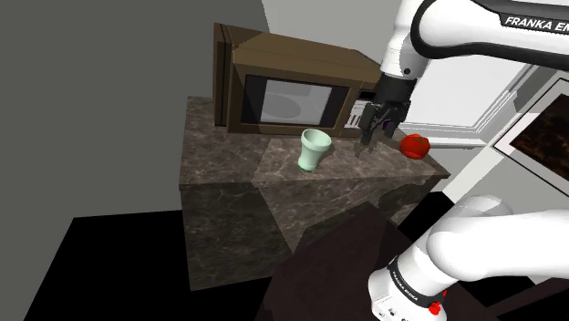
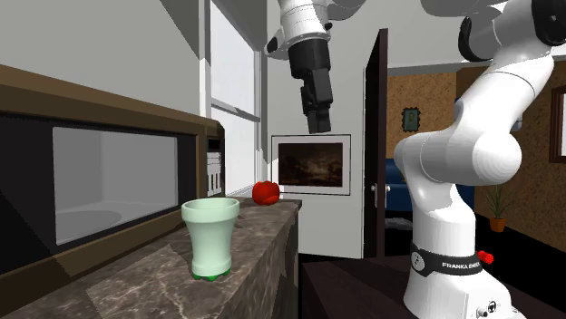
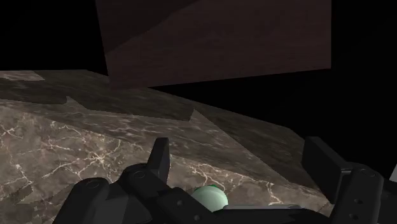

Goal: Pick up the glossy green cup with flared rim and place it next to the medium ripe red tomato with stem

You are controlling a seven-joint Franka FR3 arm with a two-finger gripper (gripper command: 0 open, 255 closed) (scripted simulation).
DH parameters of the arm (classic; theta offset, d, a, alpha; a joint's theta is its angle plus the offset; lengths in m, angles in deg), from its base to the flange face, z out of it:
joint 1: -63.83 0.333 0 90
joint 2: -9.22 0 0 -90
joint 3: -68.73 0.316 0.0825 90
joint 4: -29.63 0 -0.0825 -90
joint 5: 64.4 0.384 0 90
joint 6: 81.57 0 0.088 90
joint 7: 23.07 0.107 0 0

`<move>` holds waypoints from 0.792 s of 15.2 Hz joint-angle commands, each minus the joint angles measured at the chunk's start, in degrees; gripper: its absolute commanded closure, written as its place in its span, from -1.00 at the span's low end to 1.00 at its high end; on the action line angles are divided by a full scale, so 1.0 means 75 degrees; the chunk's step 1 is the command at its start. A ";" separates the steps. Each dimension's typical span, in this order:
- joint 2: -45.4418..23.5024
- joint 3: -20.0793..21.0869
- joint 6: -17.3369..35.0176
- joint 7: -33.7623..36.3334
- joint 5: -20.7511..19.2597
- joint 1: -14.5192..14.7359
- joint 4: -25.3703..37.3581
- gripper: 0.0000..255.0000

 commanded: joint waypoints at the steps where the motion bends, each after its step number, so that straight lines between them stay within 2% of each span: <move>1: 0.0000 0.0000 0.0000 0.0000 0.0000 0.0000 0.0000 -1.00; 12: -0.3172 0.0424 0.2285 0.0528 -0.0344 -0.0101 0.0945 -1.00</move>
